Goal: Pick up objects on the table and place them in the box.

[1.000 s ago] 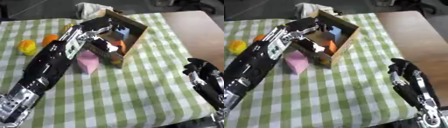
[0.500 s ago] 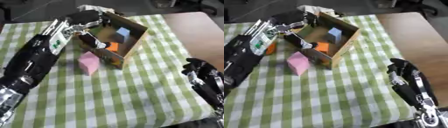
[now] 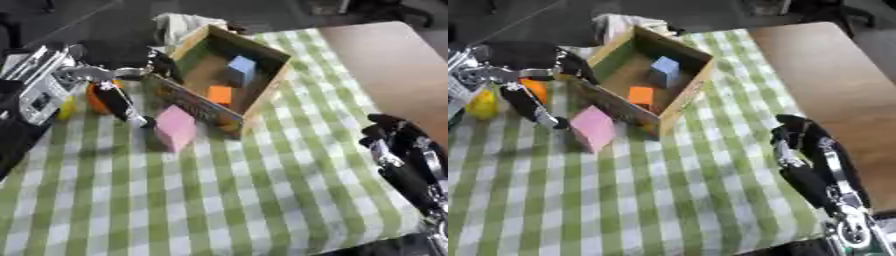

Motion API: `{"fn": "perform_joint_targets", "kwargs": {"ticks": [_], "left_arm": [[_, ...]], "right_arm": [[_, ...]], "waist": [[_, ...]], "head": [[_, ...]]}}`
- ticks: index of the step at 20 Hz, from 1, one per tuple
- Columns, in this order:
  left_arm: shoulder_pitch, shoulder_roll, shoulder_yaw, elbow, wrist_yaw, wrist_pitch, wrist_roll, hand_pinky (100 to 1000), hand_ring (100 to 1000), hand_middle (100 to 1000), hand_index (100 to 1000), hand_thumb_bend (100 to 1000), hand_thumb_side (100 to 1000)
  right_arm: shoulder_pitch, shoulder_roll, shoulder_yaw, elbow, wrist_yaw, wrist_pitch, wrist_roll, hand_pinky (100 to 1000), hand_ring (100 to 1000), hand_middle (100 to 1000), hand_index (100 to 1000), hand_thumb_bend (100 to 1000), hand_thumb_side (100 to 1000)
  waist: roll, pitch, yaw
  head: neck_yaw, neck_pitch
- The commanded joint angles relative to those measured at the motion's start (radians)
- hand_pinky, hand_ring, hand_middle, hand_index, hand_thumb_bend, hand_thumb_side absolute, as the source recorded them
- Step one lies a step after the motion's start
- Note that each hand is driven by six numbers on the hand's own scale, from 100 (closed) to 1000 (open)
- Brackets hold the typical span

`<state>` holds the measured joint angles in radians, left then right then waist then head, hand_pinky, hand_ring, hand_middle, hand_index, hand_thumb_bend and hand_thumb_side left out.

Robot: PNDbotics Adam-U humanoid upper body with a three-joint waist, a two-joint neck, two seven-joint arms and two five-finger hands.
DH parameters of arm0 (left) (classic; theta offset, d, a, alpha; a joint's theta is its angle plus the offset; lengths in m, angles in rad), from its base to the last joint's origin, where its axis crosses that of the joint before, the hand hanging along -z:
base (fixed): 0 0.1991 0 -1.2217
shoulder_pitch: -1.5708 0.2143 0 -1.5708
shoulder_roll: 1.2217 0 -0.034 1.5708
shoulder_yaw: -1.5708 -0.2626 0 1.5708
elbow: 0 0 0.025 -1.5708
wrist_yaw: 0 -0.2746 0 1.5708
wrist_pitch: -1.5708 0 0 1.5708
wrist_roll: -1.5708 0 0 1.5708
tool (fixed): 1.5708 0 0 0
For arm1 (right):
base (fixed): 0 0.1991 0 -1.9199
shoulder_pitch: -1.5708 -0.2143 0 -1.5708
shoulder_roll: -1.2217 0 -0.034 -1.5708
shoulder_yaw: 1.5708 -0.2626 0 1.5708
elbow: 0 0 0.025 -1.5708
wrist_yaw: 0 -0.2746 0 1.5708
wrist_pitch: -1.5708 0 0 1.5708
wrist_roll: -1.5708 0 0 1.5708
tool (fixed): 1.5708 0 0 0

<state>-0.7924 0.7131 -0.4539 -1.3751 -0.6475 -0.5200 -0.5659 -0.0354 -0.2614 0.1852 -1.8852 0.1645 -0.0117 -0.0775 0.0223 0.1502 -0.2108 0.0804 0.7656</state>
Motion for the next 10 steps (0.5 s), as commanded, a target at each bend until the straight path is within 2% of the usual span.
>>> {"fn": "perform_joint_targets", "kwargs": {"ticks": [1, 5, 10], "left_arm": [[-0.016, 0.026, 0.008, 0.003, -0.008, -0.016, -0.059, 778, 750, 777, 881, 569, 291], [-0.026, -0.004, 0.011, 0.035, -0.016, -0.034, -0.095, 785, 761, 788, 887, 578, 323], [-0.042, -0.058, -0.004, 0.081, -0.065, -0.053, -0.098, 797, 775, 809, 901, 597, 337]], "right_arm": [[-0.01, -0.02, -0.005, -0.011, 0.005, -0.003, -0.002, 676, 617, 611, 789, 100, 531], [-0.01, -0.018, -0.005, -0.011, 0.004, -0.003, -0.002, 676, 617, 611, 789, 100, 532], [-0.011, -0.016, -0.004, -0.011, 0.003, -0.003, -0.001, 676, 617, 612, 789, 100, 532]], "waist": [[-0.002, -0.015, -0.002], [-0.002, -0.015, -0.004], [-0.005, -0.017, -0.005]], "head": [[0.003, 0.004], [0.002, 0.004], [0.003, 0.004]]}}
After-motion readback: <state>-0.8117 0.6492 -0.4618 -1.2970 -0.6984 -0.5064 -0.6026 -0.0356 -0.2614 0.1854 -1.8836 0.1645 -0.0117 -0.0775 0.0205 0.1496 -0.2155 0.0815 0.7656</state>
